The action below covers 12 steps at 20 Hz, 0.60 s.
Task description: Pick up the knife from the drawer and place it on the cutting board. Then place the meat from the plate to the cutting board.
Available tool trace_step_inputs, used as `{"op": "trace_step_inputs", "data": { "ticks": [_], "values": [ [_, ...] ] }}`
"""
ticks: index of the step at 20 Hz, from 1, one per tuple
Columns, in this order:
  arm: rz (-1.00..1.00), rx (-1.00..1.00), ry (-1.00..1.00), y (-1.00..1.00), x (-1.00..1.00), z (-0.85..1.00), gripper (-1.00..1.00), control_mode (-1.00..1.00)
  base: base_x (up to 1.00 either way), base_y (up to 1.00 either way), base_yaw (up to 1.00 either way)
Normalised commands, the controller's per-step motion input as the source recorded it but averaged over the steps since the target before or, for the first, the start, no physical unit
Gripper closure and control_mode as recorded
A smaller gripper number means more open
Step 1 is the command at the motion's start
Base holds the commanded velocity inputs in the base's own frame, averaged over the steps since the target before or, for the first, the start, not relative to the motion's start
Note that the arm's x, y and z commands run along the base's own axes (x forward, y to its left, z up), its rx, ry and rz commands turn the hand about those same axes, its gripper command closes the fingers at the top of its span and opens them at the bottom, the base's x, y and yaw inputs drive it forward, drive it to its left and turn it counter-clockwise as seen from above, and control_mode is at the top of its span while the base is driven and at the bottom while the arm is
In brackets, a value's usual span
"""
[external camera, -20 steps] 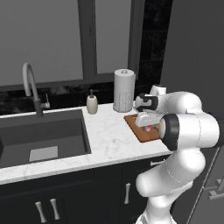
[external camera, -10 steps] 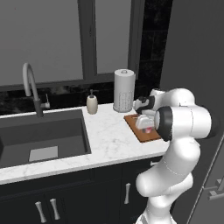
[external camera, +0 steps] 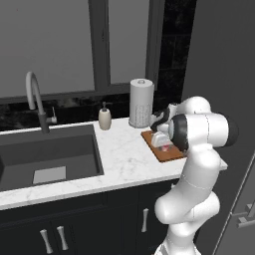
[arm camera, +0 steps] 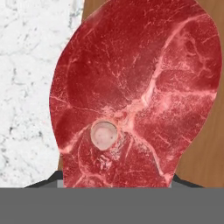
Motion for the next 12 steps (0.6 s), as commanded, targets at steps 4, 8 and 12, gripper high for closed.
{"op": "trace_step_inputs", "data": {
  "ticks": [4, 8, 12],
  "values": [
    [0.00, 0.00, 0.00, -0.03, 0.44, -0.11, -1.00, -1.00, 0.00, 0.00, 0.00],
    [0.04, -0.01, 0.00, -0.03, 0.27, -0.06, -1.00, -1.00, 0.00, 0.00, 0.00],
    [0.10, -0.04, -0.01, -0.01, 0.03, 0.00, -1.00, -1.00, 0.00, 0.00, 0.00]
  ]
}}
